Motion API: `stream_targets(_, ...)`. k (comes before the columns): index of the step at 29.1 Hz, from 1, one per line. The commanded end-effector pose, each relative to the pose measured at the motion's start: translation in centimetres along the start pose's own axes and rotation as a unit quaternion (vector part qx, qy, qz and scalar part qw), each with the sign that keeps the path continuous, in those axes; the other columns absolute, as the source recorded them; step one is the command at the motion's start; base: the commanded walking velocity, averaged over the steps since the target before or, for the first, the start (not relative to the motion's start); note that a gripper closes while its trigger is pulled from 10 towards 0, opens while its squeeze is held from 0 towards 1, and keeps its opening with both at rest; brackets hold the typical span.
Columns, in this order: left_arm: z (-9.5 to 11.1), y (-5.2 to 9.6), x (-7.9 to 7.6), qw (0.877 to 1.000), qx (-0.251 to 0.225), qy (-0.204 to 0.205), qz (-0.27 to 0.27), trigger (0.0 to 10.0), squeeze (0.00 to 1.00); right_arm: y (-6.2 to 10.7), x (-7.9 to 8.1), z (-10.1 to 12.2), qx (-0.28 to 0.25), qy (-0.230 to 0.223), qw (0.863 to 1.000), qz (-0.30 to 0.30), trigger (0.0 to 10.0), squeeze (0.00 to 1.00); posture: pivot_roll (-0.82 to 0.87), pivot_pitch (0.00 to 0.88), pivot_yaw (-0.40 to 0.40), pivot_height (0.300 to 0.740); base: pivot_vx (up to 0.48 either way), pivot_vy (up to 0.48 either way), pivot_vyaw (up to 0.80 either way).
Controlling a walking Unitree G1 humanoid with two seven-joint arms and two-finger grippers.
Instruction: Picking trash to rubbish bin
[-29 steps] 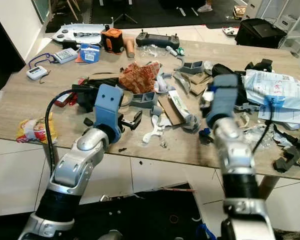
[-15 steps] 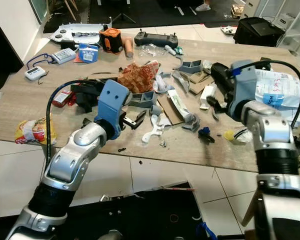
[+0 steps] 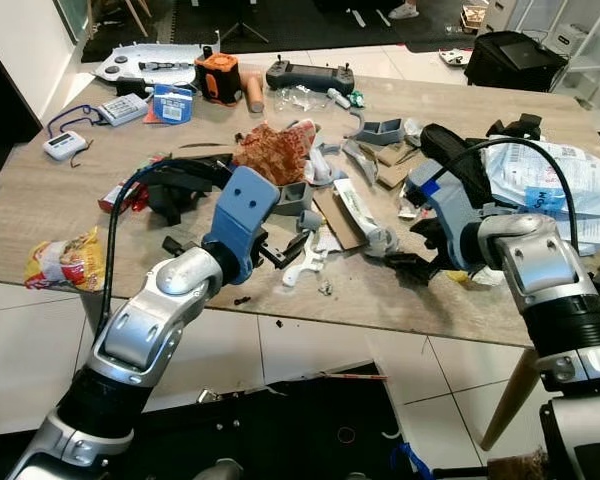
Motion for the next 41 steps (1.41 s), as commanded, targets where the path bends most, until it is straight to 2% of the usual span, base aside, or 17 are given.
stream_targets(1, 0.3, 0.0, -0.7, 1.000, -0.005, -0.015, -0.010, 10.0, 0.00, -0.7, 0.0, -0.3, 0.018, 0.004, 1.000, -0.006, 10.0, 0.00, -0.03, 0.163, -0.025, 0.740, 0.000, 0.000, 0.00)
stream_targets(5, 0.3, -0.1, -0.8, 1.000, -0.005, -0.015, -0.010, 10.0, 0.00, -1.8, -0.1, -0.4, 0.020, -0.011, 1.000, -0.022, 10.0, 0.00, -0.02, 0.166, -0.030, 0.740, 0.000, 0.000, 0.00)
stream_targets(6, 0.3, -0.1, -0.8, 1.000, -0.005, -0.015, -0.010, 10.0, 0.00, -2.0, -0.1, -0.3, 0.016, -0.018, 0.999, -0.026, 10.0, 0.24, -0.02, 0.166, -0.030, 0.740, 0.000, 0.000, 0.00)
stream_targets(7, 0.3, -0.1, -0.8, 1.000, -0.005, -0.015, -0.010, 10.0, 0.00, -2.0, -0.1, -0.3, 0.016, -0.018, 0.999, -0.026, 10.0, 0.24, -0.02, 0.166, -0.030, 0.740, 0.000, 0.000, 0.00)
stream_targets(8, 0.3, -0.1, -0.8, 1.000, -0.005, -0.015, -0.009, 10.0, 0.00, -2.1, -0.2, -0.3, 0.012, -0.023, 0.999, -0.028, 10.0, 0.82, -0.02, 0.166, -0.030, 0.740, 0.000, 0.000, 0.00)
stream_targets(9, 0.3, -0.1, -0.8, 1.000, -0.005, -0.015, -0.009, 10.0, 0.00, -2.1, -0.2, -0.3, 0.012, -0.023, 0.999, -0.028, 10.0, 0.82, -0.02, 0.166, -0.030, 0.740, 0.000, 0.000, 0.00)
stream_targets(10, 0.3, -0.1, -0.8, 1.000, -0.005, -0.014, -0.008, 10.0, 0.00, -2.2, -0.2, -0.3, 0.010, -0.026, 0.999, -0.027, 10.0, 1.00, -0.02, 0.166, -0.030, 0.740, 0.000, 0.000, 0.00)
stream_targets(12, 0.2, 0.0, -0.7, 1.000, -0.004, -0.015, -0.008, 10.0, 0.00, -2.5, 0.1, -0.4, 0.014, -0.025, 0.999, -0.023, 10.0, 1.00, -0.02, 0.166, -0.030, 0.740, 0.000, 0.000, 0.00)
stream_targets(14, 0.2, -0.1, -0.7, 1.000, -0.004, -0.016, -0.007, 10.0, 0.00, -2.9, 0.2, -0.8, 0.022, -0.024, 0.999, -0.024, 10.0, 0.00, -0.02, 0.167, -0.028, 0.740, 0.000, 0.000, 0.00)
stream_targets(24, 0.2, -0.1, -0.8, 1.000, -0.003, -0.016, -0.008, 10.0, 0.00, -3.8, 0.3, -1.6, 0.025, -0.046, 0.998, -0.030, 10.0, 0.00, -0.02, 0.167, -0.028, 0.740, 0.000, 0.000, 0.00)
stream_targets(25, 0.2, -0.1, -0.8, 1.000, -0.003, -0.016, -0.007, 10.0, 0.00, -3.9, 0.3, -1.5, 0.020, -0.050, 0.998, -0.032, 6.5, 0.00, -0.02, 0.167, -0.028, 0.740, 0.000, 0.000, 0.00)
stream_targets(29, 0.2, -0.1, -0.8, 1.000, -0.003, -0.017, -0.007, 10.0, 0.00, -4.1, 0.2, -1.4, 0.009, -0.051, 0.998, -0.038, 4.3, 0.00, -0.02, 0.167, -0.028, 0.740, 0.000, 0.000, 0.00)
stream_targets(30, 0.2, -0.1, -0.8, 1.000, -0.003, -0.017, -0.007, 10.0, 0.00, -4.1, 0.2, -1.4, 0.009, -0.051, 0.998, -0.038, 4.3, 0.00, -0.02, 0.167, -0.028, 0.740, 0.000, 0.000, 0.00)
stream_targets(31, 0.2, -0.1, -0.8, 1.000, -0.003, -0.017, -0.007, 10.0, 0.00, -4.2, 0.1, -1.3, 0.005, -0.051, 0.998, -0.042, 8.3, 0.00, -0.02, 0.167, -0.028, 0.740, 0.000, 0.000, 0.00)
stream_targets(32, 0.2, -0.1, -0.8, 1.000, -0.003, -0.017, -0.007, 10.0, 0.00, -4.2, 0.1, -1.3, 0.005, -0.051, 0.998, -0.042, 8.3, 0.00, -0.02, 0.167, -0.028, 0.740, 0.000, 0.000, 0.00)
stream_targets(33, 0.2, -0.1, -0.8, 1.000, -0.003, -0.018, -0.007, 10.0, 0.00, -4.3, 0.0, -1.3, 0.002, -0.049, 0.998, -0.047, 10.0, 0.00, -0.02, 0.167, -0.028, 0.740, 0.000, 0.000, 0.00)
stream_targets(41, 0.2, -0.2, -0.9, 1.000, -0.002, -0.018, -0.010, 10.0, 0.00, -4.5, -0.2, -1.4, 0.004, -0.048, 0.997, -0.062, 10.0, 0.00, -0.02, 0.166, -0.024, 0.740, 0.000, 0.000, 0.00)
Point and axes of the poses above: a point about 5 cm out from each wrist's last joint towards the gripper, its own y axis pointing back from the gripper into the wrist, its own z axis along the axis of the wrist's last joint, x = y × z, the point moved 1 cm from there along -y, pointing out of the wrist towards the gripper, and after that the axes turned 11 degrees about y, right-handed, at the moved point
